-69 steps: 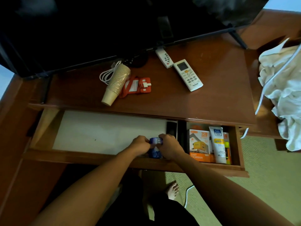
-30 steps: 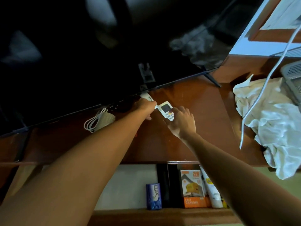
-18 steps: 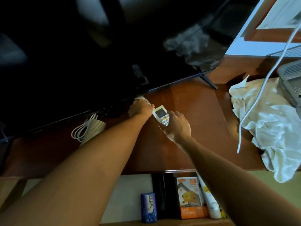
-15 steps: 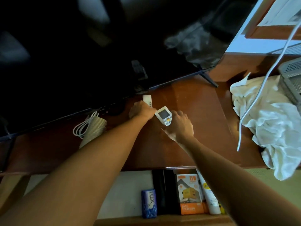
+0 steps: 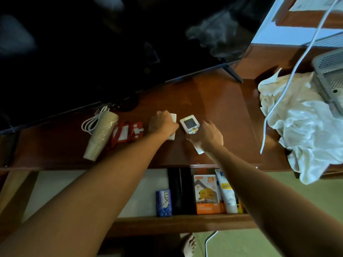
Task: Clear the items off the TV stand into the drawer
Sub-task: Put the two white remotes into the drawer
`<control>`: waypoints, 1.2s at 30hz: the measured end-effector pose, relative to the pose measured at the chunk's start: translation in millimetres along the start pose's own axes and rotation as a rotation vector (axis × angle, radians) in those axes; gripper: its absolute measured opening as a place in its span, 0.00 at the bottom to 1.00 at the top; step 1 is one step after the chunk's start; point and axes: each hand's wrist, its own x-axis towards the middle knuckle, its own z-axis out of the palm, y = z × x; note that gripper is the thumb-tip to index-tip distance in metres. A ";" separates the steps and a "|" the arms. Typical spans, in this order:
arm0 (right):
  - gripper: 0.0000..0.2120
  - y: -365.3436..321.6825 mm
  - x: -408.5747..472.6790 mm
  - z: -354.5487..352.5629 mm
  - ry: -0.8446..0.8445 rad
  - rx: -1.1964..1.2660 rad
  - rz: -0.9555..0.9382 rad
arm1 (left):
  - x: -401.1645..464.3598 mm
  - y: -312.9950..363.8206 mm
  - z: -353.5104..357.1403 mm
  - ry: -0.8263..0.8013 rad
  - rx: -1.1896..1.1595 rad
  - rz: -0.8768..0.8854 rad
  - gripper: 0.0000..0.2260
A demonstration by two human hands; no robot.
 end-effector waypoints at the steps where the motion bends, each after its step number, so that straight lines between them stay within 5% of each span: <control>1: 0.31 4.6 -6.8 0.7 -0.009 0.014 0.014 | -11.5 -2.8 1.4 -0.010 0.010 0.005 0.23; 21: 0.27 5.1 -153.7 66.9 -0.277 0.126 -0.096 | -147.2 -117.2 26.4 -0.318 -0.115 -0.094 0.19; 36: 0.33 54.5 -125.0 99.1 -0.250 -0.075 0.071 | -136.7 -79.3 105.3 -0.377 -0.157 -0.137 0.13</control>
